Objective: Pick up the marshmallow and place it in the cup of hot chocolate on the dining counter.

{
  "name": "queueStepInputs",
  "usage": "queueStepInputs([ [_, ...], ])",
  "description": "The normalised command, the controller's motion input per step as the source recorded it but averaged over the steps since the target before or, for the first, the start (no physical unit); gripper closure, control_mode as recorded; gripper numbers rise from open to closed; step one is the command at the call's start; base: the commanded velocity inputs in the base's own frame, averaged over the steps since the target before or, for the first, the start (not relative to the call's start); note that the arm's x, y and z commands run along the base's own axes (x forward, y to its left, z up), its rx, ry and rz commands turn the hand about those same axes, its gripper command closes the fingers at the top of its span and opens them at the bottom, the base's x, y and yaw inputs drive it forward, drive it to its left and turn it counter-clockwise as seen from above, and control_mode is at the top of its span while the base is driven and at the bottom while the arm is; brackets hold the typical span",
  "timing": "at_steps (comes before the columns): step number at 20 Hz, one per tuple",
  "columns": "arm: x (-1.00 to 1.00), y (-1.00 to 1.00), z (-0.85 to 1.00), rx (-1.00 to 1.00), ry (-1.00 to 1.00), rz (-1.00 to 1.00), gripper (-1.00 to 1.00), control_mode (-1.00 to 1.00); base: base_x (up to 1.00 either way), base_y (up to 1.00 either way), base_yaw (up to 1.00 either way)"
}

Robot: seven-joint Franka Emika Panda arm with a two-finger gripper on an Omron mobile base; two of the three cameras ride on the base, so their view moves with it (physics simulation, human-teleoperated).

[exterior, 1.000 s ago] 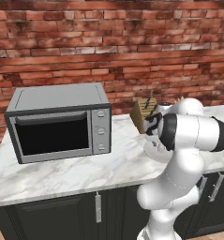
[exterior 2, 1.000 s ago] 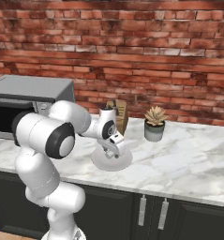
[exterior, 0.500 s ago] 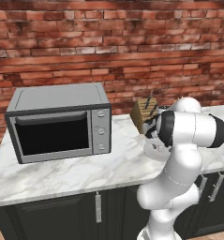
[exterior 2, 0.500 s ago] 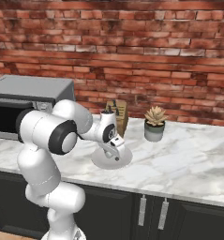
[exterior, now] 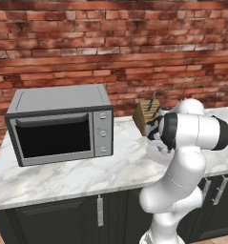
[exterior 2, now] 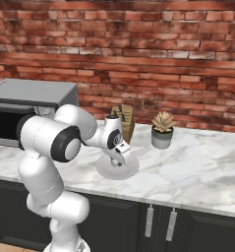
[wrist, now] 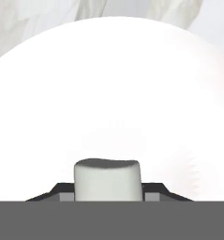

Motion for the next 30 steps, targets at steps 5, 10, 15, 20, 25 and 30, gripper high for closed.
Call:
queueStepInputs([
  [5, 0.00, 0.00, 0.00, 0.00, 0.00, 0.00, 1.00, -1.00, 0.00, 0.00, 0.00],
  [10, -0.03, 0.00, 0.00, 0.00, -0.01, 0.00, 1.00, -1.00, 0.00, 0.00, 0.00],
  [15, -0.18, 0.08, 0.44, 0.00, -0.16, 0.04, 1.00, -1.00, 0.00, 0.00, 0.00],
  [20, -0.02, 0.20, 1.00, 0.00, -0.15, 0.16, 1.00, -1.00, 0.00, 0.00, 0.00],
  [25, -0.30, 0.48, 1.00, -0.07, -0.01, 0.27, 1.00, -1.00, 0.00, 0.00, 0.00],
  [30, -0.43, 0.41, 1.00, -0.05, 0.01, 0.25, 1.00, -1.00, 0.00, 0.00, 0.00],
])
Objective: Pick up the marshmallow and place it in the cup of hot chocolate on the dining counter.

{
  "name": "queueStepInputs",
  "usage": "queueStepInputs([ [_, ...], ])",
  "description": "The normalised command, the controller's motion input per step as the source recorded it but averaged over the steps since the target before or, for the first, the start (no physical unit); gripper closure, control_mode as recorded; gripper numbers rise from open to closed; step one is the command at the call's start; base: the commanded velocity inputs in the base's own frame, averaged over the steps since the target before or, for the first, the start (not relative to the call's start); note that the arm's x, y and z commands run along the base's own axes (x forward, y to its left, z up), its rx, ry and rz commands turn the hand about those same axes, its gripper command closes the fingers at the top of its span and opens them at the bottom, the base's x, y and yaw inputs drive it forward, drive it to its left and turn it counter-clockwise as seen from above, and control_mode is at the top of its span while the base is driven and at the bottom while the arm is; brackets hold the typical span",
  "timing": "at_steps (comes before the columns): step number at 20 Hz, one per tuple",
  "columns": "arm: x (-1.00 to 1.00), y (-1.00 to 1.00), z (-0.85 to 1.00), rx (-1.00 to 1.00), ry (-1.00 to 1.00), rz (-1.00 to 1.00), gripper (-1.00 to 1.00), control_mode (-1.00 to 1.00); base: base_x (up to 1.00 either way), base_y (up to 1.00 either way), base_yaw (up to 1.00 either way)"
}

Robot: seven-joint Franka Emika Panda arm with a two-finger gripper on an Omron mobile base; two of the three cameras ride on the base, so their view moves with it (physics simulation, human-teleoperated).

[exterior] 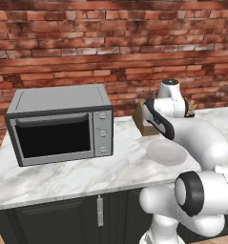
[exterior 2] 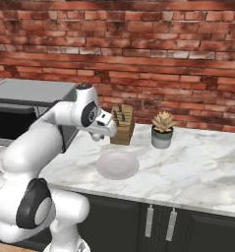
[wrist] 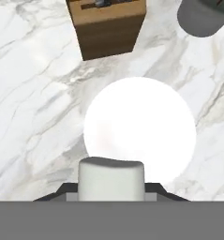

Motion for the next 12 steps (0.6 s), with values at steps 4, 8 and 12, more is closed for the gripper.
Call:
queueStepInputs([
  [4, -0.33, 0.29, 1.00, -0.04, 0.00, 0.19, 1.00, -1.00, 0.00, 0.00, 0.00],
  [8, -0.49, 0.14, 0.99, 0.00, 0.01, 0.17, 1.00, -1.00, 0.00, 0.00, 0.00],
  [12, -0.69, 0.00, 0.84, 0.00, 0.00, 0.18, 1.00, -1.00, 0.00, 0.00, 0.00],
])
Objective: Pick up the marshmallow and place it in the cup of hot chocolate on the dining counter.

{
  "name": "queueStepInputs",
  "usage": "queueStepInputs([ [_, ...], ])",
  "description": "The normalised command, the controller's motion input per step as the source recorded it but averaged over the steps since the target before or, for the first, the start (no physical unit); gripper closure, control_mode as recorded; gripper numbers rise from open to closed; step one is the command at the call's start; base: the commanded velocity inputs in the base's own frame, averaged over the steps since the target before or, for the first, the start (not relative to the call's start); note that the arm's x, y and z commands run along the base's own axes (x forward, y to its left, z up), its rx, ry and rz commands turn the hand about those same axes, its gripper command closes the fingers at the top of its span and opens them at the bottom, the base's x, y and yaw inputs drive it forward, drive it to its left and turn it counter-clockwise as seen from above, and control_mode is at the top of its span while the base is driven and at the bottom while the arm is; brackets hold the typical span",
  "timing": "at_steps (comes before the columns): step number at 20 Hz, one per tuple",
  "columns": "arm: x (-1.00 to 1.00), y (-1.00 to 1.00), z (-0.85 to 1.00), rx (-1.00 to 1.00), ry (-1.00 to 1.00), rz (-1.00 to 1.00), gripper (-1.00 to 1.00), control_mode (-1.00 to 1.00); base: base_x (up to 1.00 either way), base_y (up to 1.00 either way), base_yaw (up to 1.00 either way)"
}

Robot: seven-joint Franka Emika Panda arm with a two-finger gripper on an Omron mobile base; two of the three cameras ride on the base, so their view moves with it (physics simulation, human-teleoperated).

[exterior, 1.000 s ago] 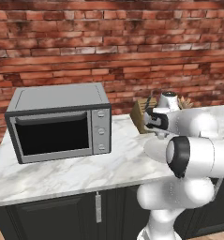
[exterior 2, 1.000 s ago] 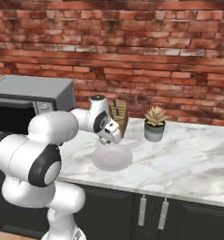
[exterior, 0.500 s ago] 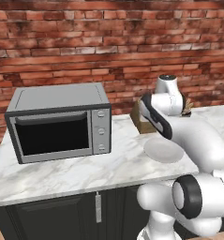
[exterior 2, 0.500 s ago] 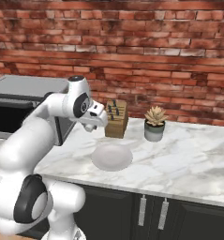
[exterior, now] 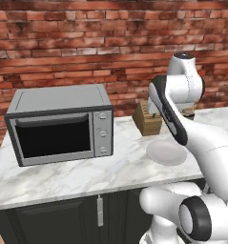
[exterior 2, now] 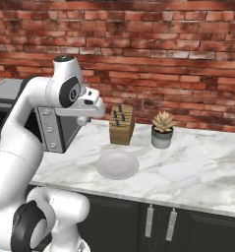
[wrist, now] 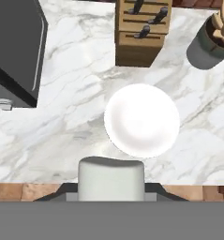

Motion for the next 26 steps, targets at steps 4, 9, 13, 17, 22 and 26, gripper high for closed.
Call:
queueStepInputs([
  [4, -0.65, 0.07, 0.63, 0.00, 0.00, 0.16, 1.00, -1.00, 0.00, 0.00, 0.00],
  [9, -0.93, 0.20, 0.06, 0.00, -0.04, 0.01, 1.00, -1.00, 0.00, 0.00, 0.00],
  [13, -0.89, 0.17, 0.00, 0.00, -0.02, 0.00, 1.00, -1.00, 0.00, 0.00, 0.00],
  [17, -0.39, 0.01, 0.11, 0.00, -0.08, 0.00, 1.00, -1.00, 0.00, 0.00, 0.00],
  [22, -0.02, 0.05, 0.03, 0.00, -0.06, 0.00, 1.00, -1.00, 0.00, 0.00, 0.00],
  [26, 0.00, 0.09, -0.01, 0.00, 0.00, 0.00, 1.00, -1.00, 0.00, 0.00, 0.00],
])
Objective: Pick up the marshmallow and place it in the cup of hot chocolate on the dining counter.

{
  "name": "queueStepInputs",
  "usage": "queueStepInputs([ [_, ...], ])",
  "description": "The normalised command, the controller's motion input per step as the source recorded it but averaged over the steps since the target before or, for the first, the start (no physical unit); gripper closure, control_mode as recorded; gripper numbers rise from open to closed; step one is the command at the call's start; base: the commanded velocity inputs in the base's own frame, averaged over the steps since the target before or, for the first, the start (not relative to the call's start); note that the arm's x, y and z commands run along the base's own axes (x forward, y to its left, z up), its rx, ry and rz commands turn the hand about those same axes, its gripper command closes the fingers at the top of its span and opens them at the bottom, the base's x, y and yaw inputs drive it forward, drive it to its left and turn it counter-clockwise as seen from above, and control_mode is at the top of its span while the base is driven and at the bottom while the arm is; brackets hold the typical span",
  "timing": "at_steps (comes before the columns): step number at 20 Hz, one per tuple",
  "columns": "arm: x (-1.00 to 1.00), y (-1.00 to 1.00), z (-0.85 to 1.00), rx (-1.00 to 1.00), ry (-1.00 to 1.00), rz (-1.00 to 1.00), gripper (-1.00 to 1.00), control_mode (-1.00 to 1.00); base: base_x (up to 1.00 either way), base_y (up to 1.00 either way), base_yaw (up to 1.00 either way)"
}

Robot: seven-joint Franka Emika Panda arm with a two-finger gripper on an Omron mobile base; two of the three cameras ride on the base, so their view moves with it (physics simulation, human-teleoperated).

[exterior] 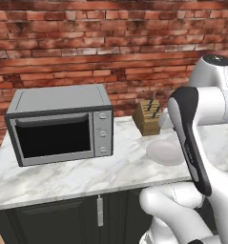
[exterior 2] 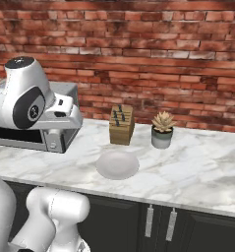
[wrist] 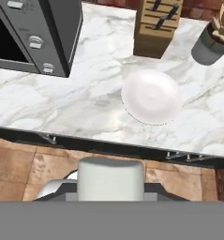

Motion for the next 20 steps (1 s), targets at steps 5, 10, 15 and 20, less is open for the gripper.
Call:
queueStepInputs([
  [5, 0.00, 0.07, -0.04, -0.01, 0.02, 0.00, 1.00, 1.00, -0.05, 0.04, 0.02],
  [10, 0.00, 0.00, 0.00, 0.00, 0.00, 0.00, 1.00, 1.00, -0.72, 0.25, 0.16],
  [15, 0.00, 0.00, 0.00, 0.00, 0.00, 0.00, 1.00, 1.00, -0.52, 0.63, 0.80],
  [20, 0.00, 0.00, 0.00, 0.00, 0.00, 0.00, 1.00, 1.00, -0.23, 0.33, 1.00],
])
